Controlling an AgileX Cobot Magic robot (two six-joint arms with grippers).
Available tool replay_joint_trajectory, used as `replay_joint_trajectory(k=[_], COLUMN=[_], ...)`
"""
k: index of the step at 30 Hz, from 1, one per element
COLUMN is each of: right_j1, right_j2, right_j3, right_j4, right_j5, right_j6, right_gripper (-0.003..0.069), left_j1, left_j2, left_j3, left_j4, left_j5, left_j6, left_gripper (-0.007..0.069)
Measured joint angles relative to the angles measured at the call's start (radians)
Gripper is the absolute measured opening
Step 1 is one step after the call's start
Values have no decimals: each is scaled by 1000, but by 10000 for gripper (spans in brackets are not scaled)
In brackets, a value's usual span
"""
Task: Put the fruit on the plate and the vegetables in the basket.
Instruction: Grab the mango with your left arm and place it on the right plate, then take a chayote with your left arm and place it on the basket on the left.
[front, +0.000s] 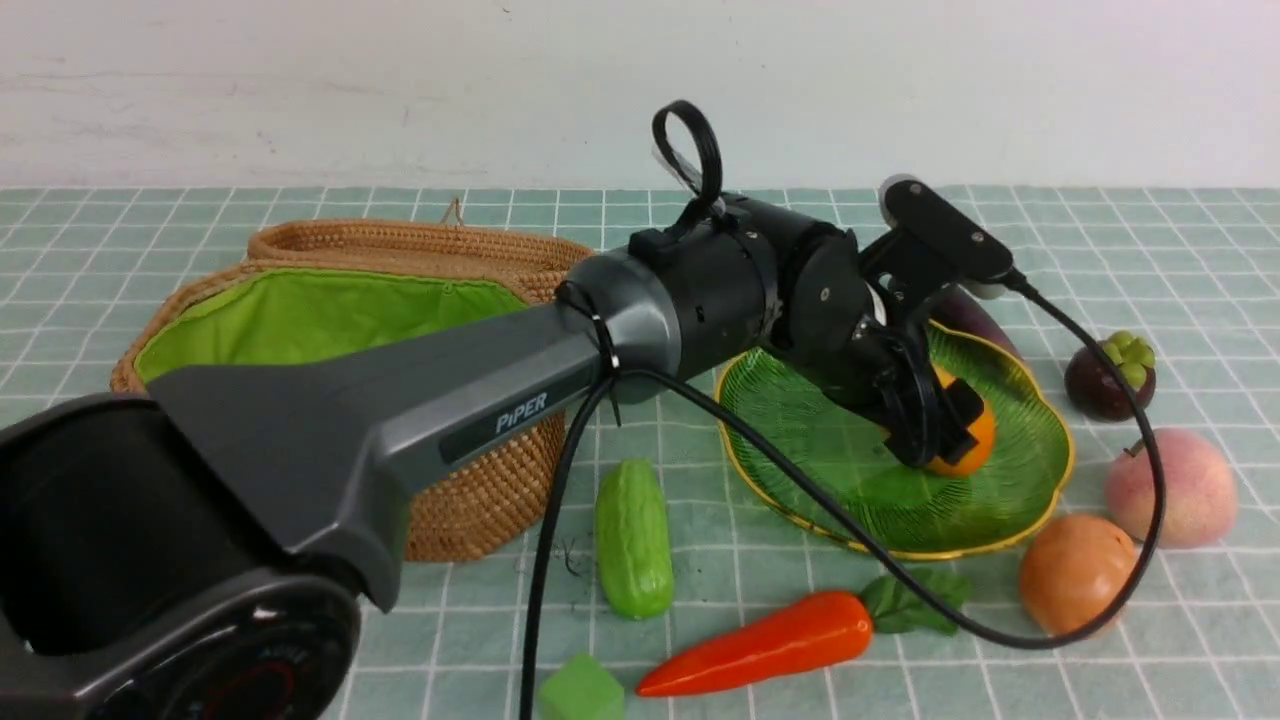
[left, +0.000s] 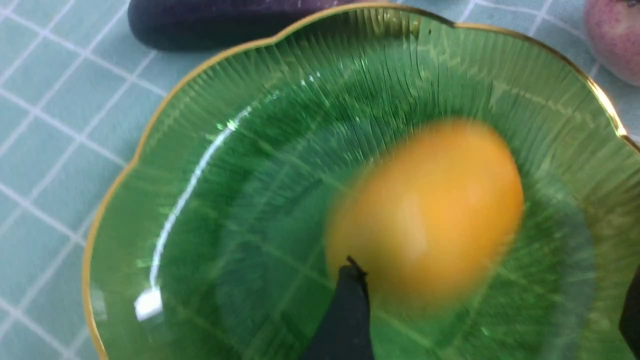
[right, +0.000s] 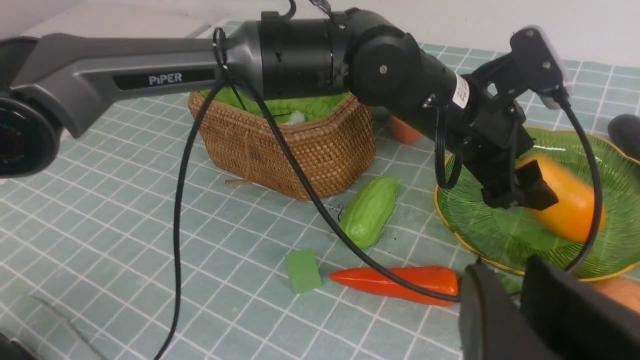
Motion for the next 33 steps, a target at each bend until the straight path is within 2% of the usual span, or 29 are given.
replay_joint_trajectory(k=[3,8,9,10,11,13,14,17,21,22,23,26,27,28,29,33], right_j1=[0,0,0,0,0,0,0,0,0,0,0,0,0,0,0,0], right_j2=[0,0,0,0,0,0,0,0,0,0,0,0,0,0,0,0], right_j3=[0,0,0,0,0,0,0,0,0,0,0,1,1,1,1,1], right_j4=[-24,-54,-61,-61,-68,-74,-78,-78,-78,-78,-78,-78,-78,-78,-78,-78], right_j5=[20,56,60,60,65,67,67,69,72,81,83,105,109,109,109,109], right_j6=[3,5,5,5,5,5,5,7,7,7,7,8,8,8,8,8], right_gripper=[124,126,126,126,126,126,126,126,126,126,126,126,126,126,126,126], left_j1=[0,0,0,0,0,0,0,0,0,0,0,0,0,0,0,0], left_j2=[-63,-203,-222,-226,-246,-259,-271,-279,-293,-291,-288,-263,-245,-239,-211,-137], left_j3=[0,-3,-5,-5,-5,-5,-5,1,76,142,161,224,232,233,234,235], left_j4=[7,74,93,93,124,144,164,170,170,170,170,216,257,272,335,463], left_j5=[139,433,481,490,540,586,648,677,679,679,678,637,594,587,537,480], left_j6=[-93,-326,-357,-357,-395,-425,-465,-515,-546,-555,-559,-608,-645,-659,-712,-847], left_gripper=[602,358,300,288,214,152,94,62,100,162,189,333,393,412,479,575])
